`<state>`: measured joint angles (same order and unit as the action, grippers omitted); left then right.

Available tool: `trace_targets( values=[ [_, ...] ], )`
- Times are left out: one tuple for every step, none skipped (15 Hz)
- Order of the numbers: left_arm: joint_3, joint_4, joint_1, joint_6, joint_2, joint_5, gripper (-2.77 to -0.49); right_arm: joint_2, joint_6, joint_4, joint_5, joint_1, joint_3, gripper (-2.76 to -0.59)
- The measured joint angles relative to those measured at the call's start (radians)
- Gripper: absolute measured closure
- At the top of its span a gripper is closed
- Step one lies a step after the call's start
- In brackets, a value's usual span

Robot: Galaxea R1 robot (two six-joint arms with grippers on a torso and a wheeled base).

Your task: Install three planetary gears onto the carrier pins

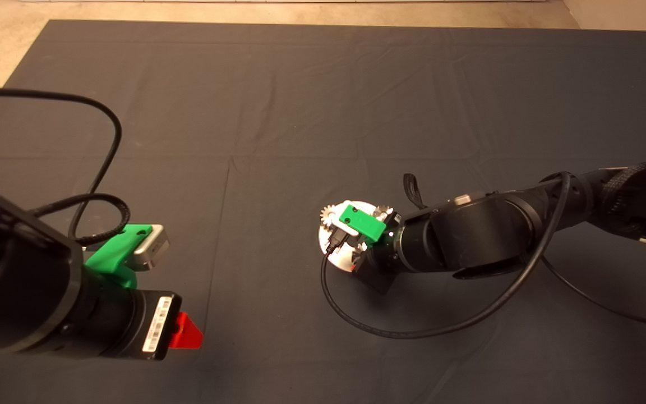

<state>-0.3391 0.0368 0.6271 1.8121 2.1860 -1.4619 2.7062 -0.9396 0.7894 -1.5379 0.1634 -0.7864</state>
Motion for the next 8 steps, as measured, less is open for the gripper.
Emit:
trace_targets(
  values=[
    [0.000, 0.000, 0.000, 0.000, 0.000, 0.000, -2.17, -0.001, 0.000, 0.000, 0.000, 0.000, 0.000, -1.05],
    [0.000, 0.000, 0.000, 0.000, 0.000, 0.000, -2.17, -0.003, 0.000, 0.000, 0.001, 0.000, 0.000, -1.05],
    [0.000, 0.000, 0.000, 0.000, 0.000, 0.000, -2.17, -0.009, 0.000, 0.000, 0.001, -0.001, 0.000, -1.05],
    [0.000, 0.000, 0.000, 0.000, 0.000, 0.000, -2.17, -0.013, 0.000, 0.003, 0.005, -0.003, 0.000, -1.05],
    [0.000, 0.000, 0.000, 0.000, 0.000, 0.001, -2.17, -0.015, 0.000, 0.004, 0.009, -0.003, 0.000, -1.06],
    [0.000, 0.000, 0.000, 0.000, 0.000, 0.001, -2.17, -0.017, 0.000, 0.005, 0.012, -0.003, 0.001, -1.06],
    [0.000, 0.000, 0.000, 0.000, 0.000, 0.001, -2.17, -0.017, 0.000, 0.006, 0.011, -0.005, 0.002, -1.06],
    [0.000, 0.000, 0.000, 0.000, 0.000, 0.001, -2.17, -0.019, 0.000, 0.007, 0.012, -0.006, 0.003, -1.05]
  ],
)
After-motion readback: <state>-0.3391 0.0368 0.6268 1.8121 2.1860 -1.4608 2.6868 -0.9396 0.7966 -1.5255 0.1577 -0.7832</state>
